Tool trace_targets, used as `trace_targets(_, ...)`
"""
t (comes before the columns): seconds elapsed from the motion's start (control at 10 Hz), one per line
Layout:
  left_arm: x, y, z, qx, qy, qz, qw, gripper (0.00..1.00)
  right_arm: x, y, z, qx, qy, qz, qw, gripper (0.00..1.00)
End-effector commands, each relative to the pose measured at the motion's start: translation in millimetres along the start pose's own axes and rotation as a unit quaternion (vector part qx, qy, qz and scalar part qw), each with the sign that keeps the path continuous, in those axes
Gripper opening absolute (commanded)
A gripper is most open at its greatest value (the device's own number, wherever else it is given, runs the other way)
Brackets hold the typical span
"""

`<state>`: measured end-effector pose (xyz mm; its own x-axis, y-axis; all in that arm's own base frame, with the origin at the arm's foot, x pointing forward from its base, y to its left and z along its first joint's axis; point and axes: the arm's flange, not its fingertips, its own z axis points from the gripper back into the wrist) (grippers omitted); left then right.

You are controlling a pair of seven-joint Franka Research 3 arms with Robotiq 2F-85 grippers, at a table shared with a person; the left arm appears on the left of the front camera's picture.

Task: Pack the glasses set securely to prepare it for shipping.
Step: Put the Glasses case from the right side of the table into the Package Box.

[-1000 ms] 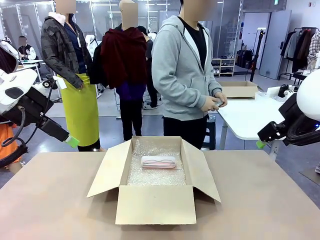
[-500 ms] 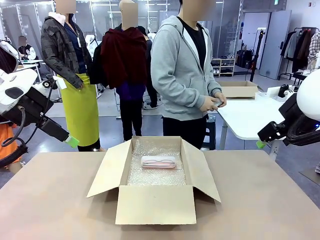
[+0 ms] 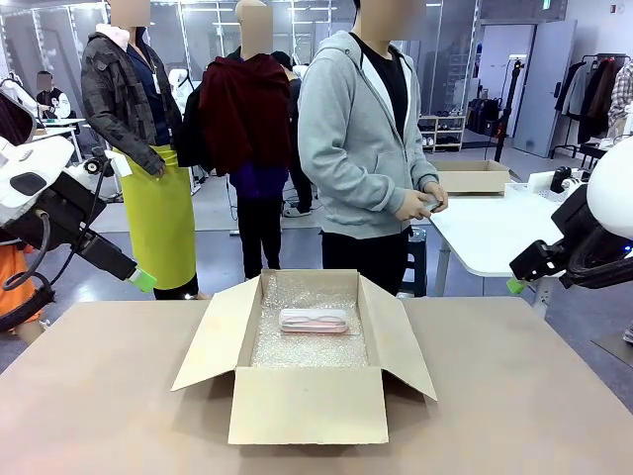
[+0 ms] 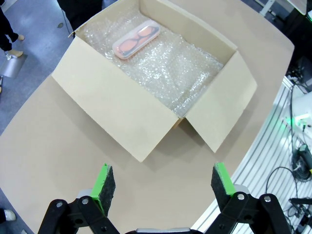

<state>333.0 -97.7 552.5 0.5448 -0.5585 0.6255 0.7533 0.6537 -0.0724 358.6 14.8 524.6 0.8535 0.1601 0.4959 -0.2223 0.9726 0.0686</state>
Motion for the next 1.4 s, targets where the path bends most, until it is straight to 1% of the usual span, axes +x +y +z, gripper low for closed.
trace_targets(0.0,0.0,0.8,1.7,-0.008,-0.005,-0.004,1.0,1.0,-0.1,1.0,-0.7,-0.003,0.001,-0.002,1.0,1.0)
trace_targets(1.3,0.0,0.8,1.7,-0.008,-0.005,-0.004,1.0,1.0,-0.1,1.0,-0.7,-0.003,0.001,-0.002,1.0,1.0)
